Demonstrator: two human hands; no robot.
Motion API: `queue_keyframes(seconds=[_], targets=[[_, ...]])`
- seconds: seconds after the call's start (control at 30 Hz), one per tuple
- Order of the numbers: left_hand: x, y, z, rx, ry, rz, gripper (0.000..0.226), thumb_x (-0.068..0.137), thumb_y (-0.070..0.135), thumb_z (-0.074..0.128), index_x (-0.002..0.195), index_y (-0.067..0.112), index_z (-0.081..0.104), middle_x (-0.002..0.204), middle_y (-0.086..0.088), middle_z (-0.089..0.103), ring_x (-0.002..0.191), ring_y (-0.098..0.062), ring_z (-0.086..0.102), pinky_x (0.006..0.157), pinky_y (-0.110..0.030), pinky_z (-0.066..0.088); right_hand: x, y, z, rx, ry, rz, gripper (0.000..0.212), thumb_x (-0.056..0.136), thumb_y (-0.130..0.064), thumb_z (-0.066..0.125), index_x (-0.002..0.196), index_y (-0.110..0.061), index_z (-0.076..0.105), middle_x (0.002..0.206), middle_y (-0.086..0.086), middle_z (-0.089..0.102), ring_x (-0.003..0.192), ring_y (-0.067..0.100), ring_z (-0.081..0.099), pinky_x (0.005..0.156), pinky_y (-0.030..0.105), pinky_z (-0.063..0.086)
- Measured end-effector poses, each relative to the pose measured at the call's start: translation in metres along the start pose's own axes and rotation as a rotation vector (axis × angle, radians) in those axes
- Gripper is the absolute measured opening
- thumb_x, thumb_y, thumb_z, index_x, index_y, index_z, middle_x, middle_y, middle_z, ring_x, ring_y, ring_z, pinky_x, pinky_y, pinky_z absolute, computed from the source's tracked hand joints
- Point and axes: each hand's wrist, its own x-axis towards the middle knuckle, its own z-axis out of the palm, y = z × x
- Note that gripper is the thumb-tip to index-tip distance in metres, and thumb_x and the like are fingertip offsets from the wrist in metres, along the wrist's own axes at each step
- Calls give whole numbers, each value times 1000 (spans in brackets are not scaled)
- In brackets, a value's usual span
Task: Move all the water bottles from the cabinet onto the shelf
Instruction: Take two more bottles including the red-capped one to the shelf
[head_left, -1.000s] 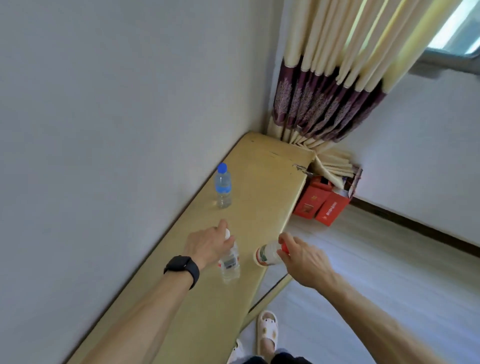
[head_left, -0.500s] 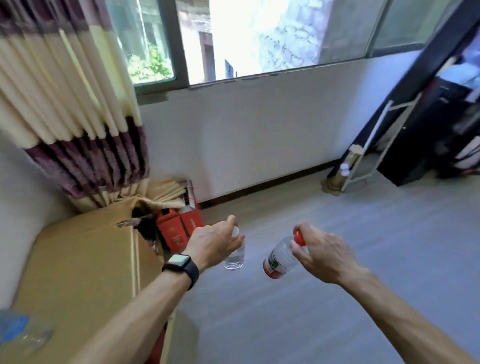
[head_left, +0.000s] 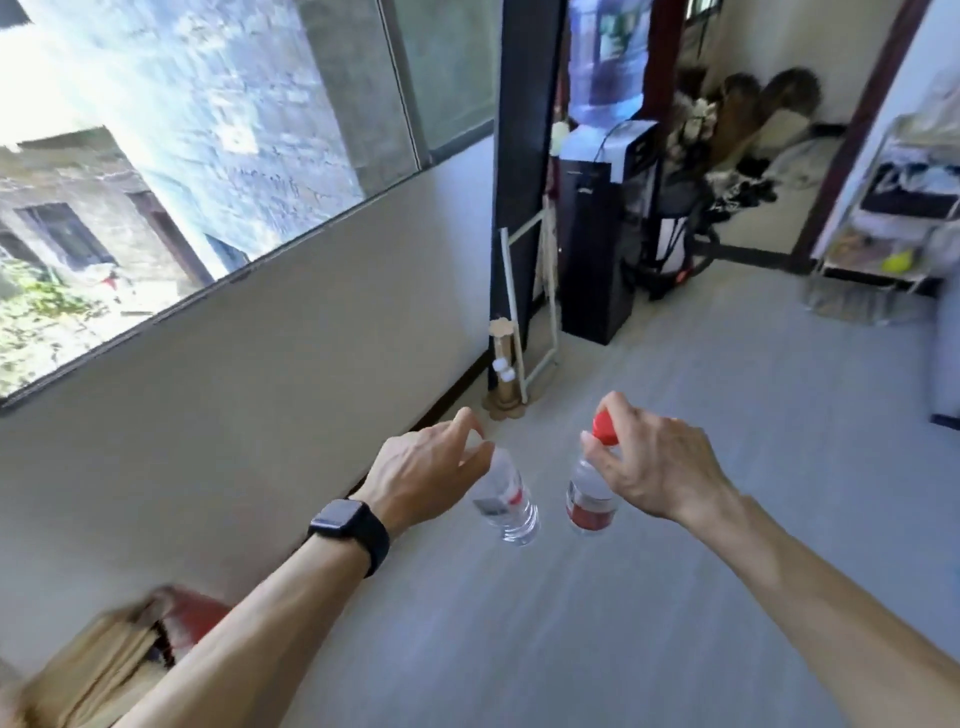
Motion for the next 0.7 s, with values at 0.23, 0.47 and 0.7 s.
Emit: queue_keyframes(seconds=[0.23, 0.47, 0.7], targets=[[180, 13, 15, 41, -29, 377, 25, 99, 47, 34, 103, 23, 38, 84, 5, 59, 67, -24, 51, 56, -32, 38, 91, 83, -8, -25, 87, 296, 30, 93, -58, 41, 94, -28, 38, 80, -8, 61, 73, 27, 54, 63, 35, 39], [357, 47, -14, 105, 63, 674, 25, 99, 44, 35, 99, 19, 40, 73, 4, 50, 64, -24, 50, 49, -31, 31, 158, 134, -64, -147, 184, 523, 33, 94, -62, 37, 99, -30, 39, 98, -5, 68, 92, 32, 62, 66, 36, 38], [502, 136, -47, 77, 206, 841, 19, 95, 38, 40, 102, 22, 46, 81, 5, 58, 71, -22, 54, 52, -30, 34, 216, 222, -131, -248, 400, 675, 46, 90, -65, 36, 105, -23, 47, 107, 10, 70, 100, 39, 63, 71, 41, 45]])
